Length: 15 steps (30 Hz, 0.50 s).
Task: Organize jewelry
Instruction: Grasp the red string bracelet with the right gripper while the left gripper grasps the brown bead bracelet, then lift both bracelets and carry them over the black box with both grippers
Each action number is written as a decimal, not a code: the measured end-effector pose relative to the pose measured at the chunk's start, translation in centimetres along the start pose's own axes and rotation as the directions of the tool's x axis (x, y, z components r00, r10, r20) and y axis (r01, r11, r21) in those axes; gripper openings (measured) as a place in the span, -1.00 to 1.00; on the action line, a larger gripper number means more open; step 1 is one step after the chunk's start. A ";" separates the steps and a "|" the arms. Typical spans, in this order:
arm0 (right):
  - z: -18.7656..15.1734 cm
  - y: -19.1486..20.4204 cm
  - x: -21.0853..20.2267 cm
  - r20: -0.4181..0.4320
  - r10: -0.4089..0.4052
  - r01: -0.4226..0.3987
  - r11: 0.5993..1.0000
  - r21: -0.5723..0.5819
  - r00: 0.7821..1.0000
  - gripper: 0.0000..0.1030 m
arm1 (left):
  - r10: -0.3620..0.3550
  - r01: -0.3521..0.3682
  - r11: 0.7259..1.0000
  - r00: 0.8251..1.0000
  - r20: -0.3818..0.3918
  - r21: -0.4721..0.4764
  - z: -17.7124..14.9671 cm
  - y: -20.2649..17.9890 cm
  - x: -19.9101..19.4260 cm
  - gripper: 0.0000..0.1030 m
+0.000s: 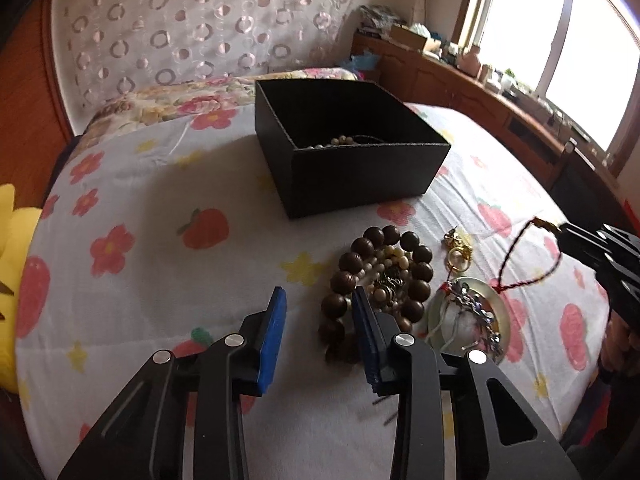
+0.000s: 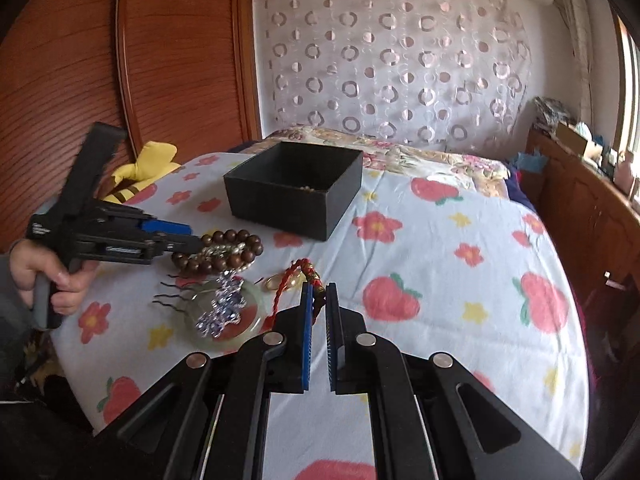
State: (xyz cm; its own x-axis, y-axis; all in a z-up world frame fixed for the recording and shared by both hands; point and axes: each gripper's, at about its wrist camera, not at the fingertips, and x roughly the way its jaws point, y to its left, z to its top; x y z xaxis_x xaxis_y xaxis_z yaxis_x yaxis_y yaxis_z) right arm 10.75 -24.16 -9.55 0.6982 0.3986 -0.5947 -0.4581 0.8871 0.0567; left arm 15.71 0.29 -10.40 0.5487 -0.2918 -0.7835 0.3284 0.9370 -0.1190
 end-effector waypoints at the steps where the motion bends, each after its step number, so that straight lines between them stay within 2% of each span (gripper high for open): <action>1: -0.2 0.1 -0.1 0.002 0.004 -0.004 1.000 0.004 1.000 -0.86 | 0.002 -0.002 1.000 1.000 -0.007 0.005 0.2 -0.1 0.3 -0.38; 4: -0.4 0.4 -0.2 0.010 -0.002 0.002 1.000 -0.004 1.000 -0.86 | 0.015 -0.015 1.000 1.000 -0.015 0.026 0.8 -0.3 0.8 -0.39; 5: -0.4 0.5 -0.2 0.012 0.003 -0.003 1.000 -0.004 1.000 -0.86 | 0.009 -0.009 1.000 1.000 -0.019 0.029 1.0 -0.4 0.9 -0.52; 6: -0.3 0.5 -0.3 0.014 0.006 -0.006 1.000 -0.003 1.000 -0.86 | -0.007 0.007 0.999 1.000 -0.020 0.032 1.1 -0.4 0.9 -0.76; 10: -0.1 0.7 -0.8 0.028 0.010 -0.009 1.000 -0.009 1.000 -0.86 | 0.000 0.001 0.998 1.000 -0.008 0.059 1.1 -1.0 0.6 -0.77; 15: 0.1 0.7 -1.0 0.032 0.008 -0.008 1.000 -0.014 0.999 -0.86 | -0.011 0.010 0.999 0.999 0.041 0.047 1.1 -1.5 -1.2 -0.77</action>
State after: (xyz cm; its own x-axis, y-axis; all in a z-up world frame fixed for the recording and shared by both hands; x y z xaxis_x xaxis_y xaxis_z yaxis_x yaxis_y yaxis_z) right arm 9.78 -23.95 -8.82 0.7116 0.4132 -0.5683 -0.4710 0.8807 0.0506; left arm 15.41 -0.98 -8.55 0.5763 -0.3102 -0.7561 0.3691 0.9242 -0.0978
